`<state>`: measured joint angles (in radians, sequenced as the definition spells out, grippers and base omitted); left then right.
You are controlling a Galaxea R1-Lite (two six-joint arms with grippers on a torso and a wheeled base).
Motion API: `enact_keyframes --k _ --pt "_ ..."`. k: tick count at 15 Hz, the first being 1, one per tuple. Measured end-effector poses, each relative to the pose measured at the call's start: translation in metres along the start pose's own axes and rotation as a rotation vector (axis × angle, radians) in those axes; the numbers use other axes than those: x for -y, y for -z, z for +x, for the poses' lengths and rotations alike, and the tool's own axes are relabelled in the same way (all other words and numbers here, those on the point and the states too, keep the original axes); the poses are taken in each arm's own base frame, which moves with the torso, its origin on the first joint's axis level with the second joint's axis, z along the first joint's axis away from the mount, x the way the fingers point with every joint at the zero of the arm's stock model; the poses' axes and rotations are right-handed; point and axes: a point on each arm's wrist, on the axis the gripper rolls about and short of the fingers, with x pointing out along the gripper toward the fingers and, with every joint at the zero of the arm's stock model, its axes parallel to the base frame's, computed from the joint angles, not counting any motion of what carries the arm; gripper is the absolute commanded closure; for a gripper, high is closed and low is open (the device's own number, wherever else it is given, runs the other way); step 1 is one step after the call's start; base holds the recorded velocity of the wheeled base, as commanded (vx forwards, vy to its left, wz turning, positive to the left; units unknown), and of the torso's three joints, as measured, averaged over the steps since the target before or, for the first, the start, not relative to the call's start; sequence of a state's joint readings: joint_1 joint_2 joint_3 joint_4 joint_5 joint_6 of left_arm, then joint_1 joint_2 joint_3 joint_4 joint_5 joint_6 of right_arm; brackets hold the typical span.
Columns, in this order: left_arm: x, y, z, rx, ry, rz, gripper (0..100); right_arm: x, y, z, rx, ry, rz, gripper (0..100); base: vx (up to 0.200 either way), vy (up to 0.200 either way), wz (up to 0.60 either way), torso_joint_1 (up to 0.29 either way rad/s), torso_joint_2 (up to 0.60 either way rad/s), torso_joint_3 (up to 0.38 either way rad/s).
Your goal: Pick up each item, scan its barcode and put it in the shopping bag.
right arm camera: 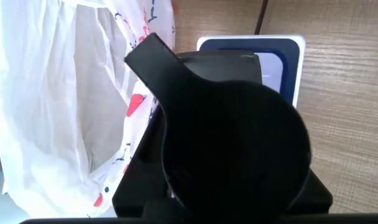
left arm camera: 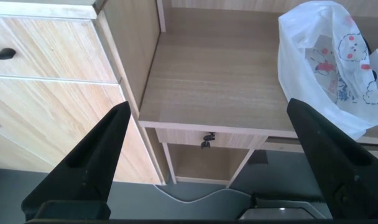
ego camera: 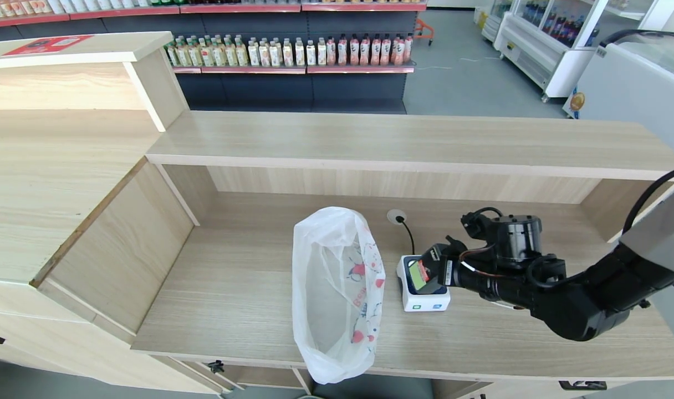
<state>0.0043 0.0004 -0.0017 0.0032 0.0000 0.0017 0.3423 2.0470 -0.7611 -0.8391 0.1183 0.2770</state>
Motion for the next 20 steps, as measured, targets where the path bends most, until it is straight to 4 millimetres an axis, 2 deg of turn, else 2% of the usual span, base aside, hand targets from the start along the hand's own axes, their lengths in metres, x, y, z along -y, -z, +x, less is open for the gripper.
enact_keyframes --k 6,11,16,20 --pt "0.0 0.0 0.0 0.0 0.0 0.0 0 -0.004 0.003 0.024 0.011 -0.02 -0.011 100 0.0 0.0 0.0 0.0 0.0 0.0" --pt "0.0 0.0 0.0 0.0 0.0 0.0 0 -0.002 0.005 0.033 0.009 -0.017 -0.013 100 0.0 0.0 0.0 0.0 0.0 0.0" --pt "0.0 0.0 0.0 0.0 0.0 0.0 0 -0.002 0.002 0.03 0.014 -0.016 -0.008 100 0.0 0.0 0.0 0.0 0.0 0.0" --pt "0.0 0.0 0.0 0.0 0.0 0.0 0 -0.006 -0.012 0.016 0.058 -0.017 -0.027 100 0.0 0.0 0.0 0.0 0.0 0.0"
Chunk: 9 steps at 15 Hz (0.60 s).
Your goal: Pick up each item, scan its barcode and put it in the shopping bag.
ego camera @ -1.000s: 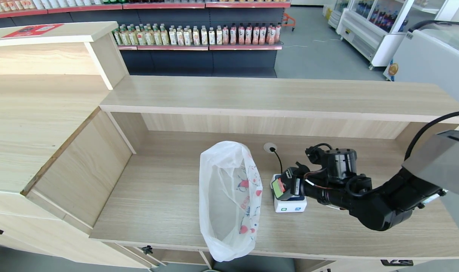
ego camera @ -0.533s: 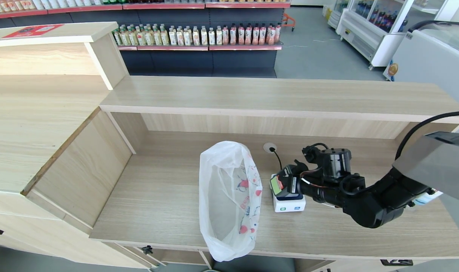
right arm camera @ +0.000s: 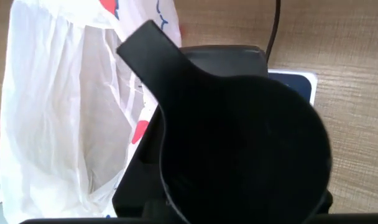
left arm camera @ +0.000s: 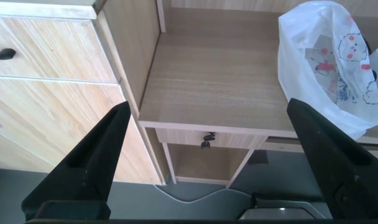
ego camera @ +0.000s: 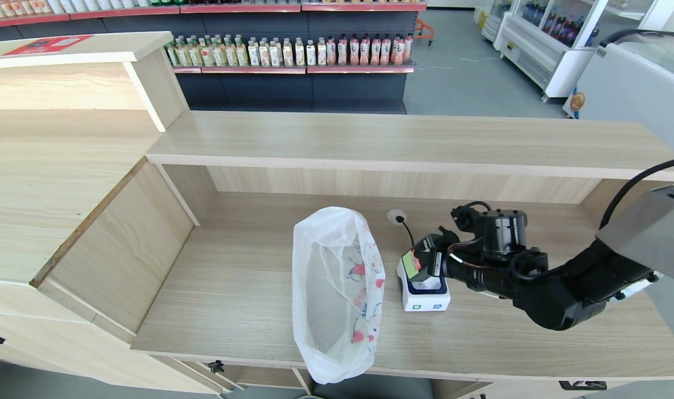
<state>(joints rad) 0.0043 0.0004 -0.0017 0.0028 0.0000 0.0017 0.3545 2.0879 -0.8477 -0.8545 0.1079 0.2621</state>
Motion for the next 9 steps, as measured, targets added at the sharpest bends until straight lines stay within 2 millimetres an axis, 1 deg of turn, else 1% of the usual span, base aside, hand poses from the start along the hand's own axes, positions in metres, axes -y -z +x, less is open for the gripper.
enact_keyframes --k 2,3,4,5,7,9 --pt "0.0 0.0 0.0 0.0 0.0 0.0 0 -0.014 -0.017 -0.021 0.009 -0.014 -0.056 100 0.0 0.0 0.0 0.0 0.0 0.0" --pt "0.0 0.0 0.0 0.0 0.001 0.0 0 -0.021 -0.024 -0.037 -0.015 -0.016 -0.083 100 0.0 0.0 0.0 0.0 0.0 0.0" --pt "0.0 0.0 0.0 0.0 0.001 0.0 0 -0.026 -0.027 -0.052 -0.071 -0.011 -0.101 100 0.0 0.0 0.0 0.0 0.0 0.0" --pt "0.0 0.0 0.0 0.0 0.0 0.0 0 -0.032 -0.032 -0.065 -0.082 -0.015 -0.119 100 0.0 0.0 0.0 0.0 0.0 0.0" --pt "0.0 0.0 0.0 0.0 0.0 0.0 0 -0.04 -0.046 -0.081 -0.03 -0.034 -0.132 100 0.0 0.2 0.0 0.0 0.0 0.002" --pt "0.0 0.0 0.0 0.0 0.0 0.0 0 -0.043 -0.052 -0.087 -0.004 -0.043 -0.135 100 0.0 0.2 0.0 0.002 0.0 0.007"
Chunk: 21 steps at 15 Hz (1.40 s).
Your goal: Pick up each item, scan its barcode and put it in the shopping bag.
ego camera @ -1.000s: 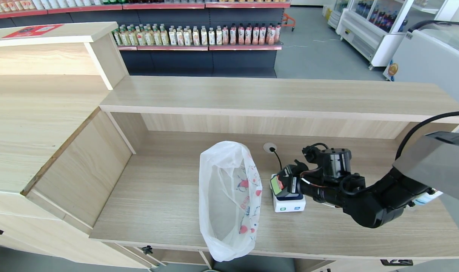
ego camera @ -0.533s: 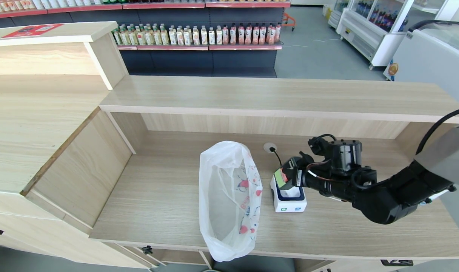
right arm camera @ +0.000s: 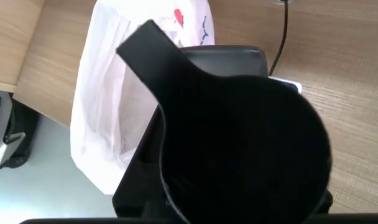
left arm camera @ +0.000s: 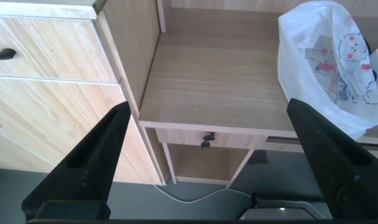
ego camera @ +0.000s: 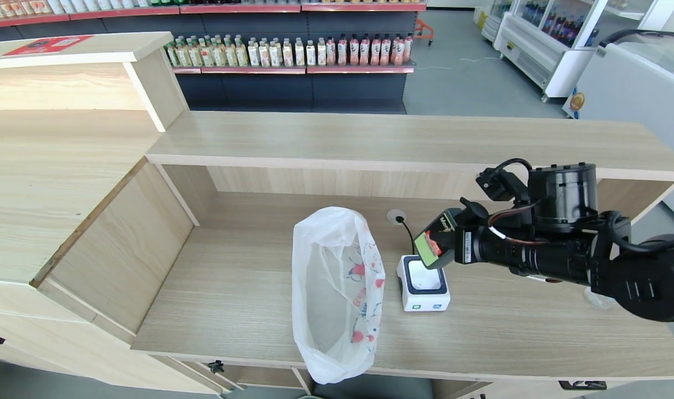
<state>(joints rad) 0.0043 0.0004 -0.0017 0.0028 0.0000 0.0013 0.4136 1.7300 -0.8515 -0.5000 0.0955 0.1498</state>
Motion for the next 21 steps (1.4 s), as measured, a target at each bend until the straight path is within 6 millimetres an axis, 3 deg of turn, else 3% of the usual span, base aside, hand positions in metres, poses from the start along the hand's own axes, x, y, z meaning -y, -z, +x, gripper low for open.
enact_keyframes --k 4,8,13,17,21 --pt "0.0 0.0 0.0 0.0 0.0 0.0 0 -0.004 0.006 0.009 -0.025 -0.011 -0.005 100 0.0 0.2 0.0 0.005 0.0 0.001" --pt "0.0 0.0 0.0 0.0 0.0 0.0 0 -0.024 0.026 0.029 -0.082 0.041 -0.05 100 0.0 0.0 0.0 0.0 0.0 0.0" --pt "0.0 0.0 0.0 0.0 0.0 0.0 0 -0.042 0.051 0.068 -0.098 0.041 -0.112 100 0.0 0.0 0.0 0.0 0.0 0.0" --pt "0.0 0.0 0.0 0.0 0.0 0.0 0 -0.048 0.083 0.102 -0.13 0.064 -0.206 100 0.0 0.0 0.0 0.0 0.0 0.0" --pt "0.0 0.0 0.0 0.0 0.0 0.0 0 -0.049 0.106 0.123 -0.149 0.079 -0.295 100 0.0 0.0 0.0 0.0 0.0 0.0"
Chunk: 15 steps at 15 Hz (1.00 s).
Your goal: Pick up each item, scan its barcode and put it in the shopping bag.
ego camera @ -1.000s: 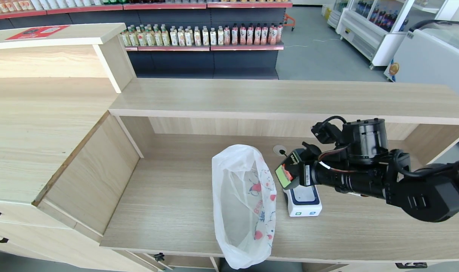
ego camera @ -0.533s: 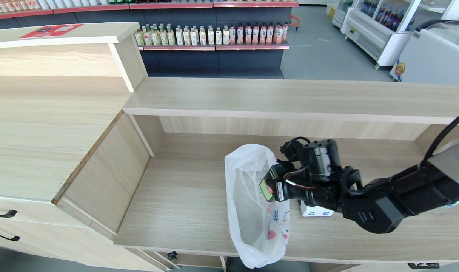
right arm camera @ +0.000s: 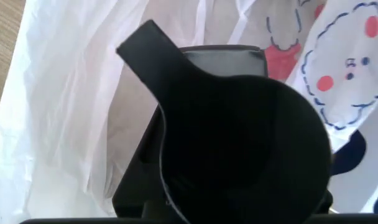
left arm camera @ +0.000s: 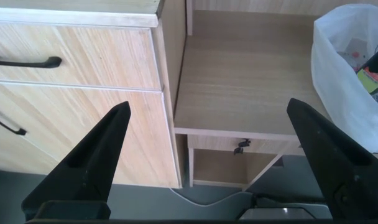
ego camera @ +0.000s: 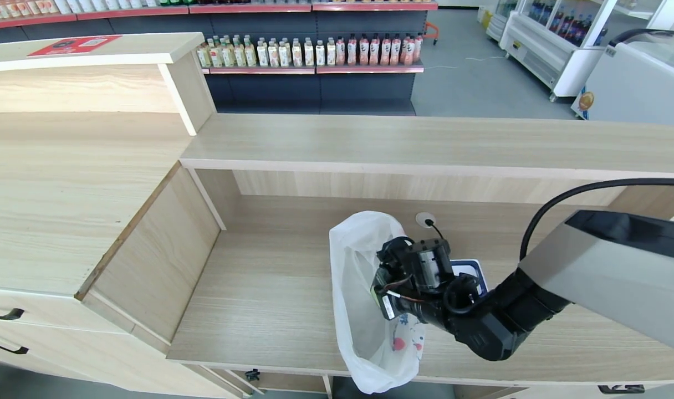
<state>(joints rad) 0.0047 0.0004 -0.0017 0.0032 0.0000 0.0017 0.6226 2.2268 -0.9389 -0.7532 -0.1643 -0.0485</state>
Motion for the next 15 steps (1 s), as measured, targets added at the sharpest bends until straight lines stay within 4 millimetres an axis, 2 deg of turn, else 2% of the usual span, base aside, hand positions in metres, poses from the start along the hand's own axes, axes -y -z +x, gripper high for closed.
enact_keyframes --k 5,6,10,13,15 --pt "0.0 0.0 0.0 0.0 0.001 0.0 0 -0.01 0.018 0.018 0.005 -0.009 -0.012 100 0.0 0.0 0.0 0.0 0.0 0.0" --pt "0.0 0.0 0.0 0.0 0.001 0.001 0 -0.012 0.022 0.021 -0.003 -0.008 -0.015 0 0.0 0.0 0.0 0.0 0.0 0.0" --pt "0.0 0.0 0.0 0.0 0.0 0.0 0 -0.016 0.026 0.027 0.007 -0.016 -0.005 0 0.0 0.0 0.0 0.0 0.0 0.0" --pt "0.0 0.0 0.0 0.0 0.0 0.0 0 -0.014 0.006 0.022 0.087 -0.026 0.104 0 0.0 0.0 0.0 0.0 0.0 0.0" --pt "0.0 0.0 0.0 0.0 0.0 0.0 0 -0.012 -0.014 0.011 0.127 -0.045 0.205 0 0.0 0.0 0.0 0.0 0.0 0.0"
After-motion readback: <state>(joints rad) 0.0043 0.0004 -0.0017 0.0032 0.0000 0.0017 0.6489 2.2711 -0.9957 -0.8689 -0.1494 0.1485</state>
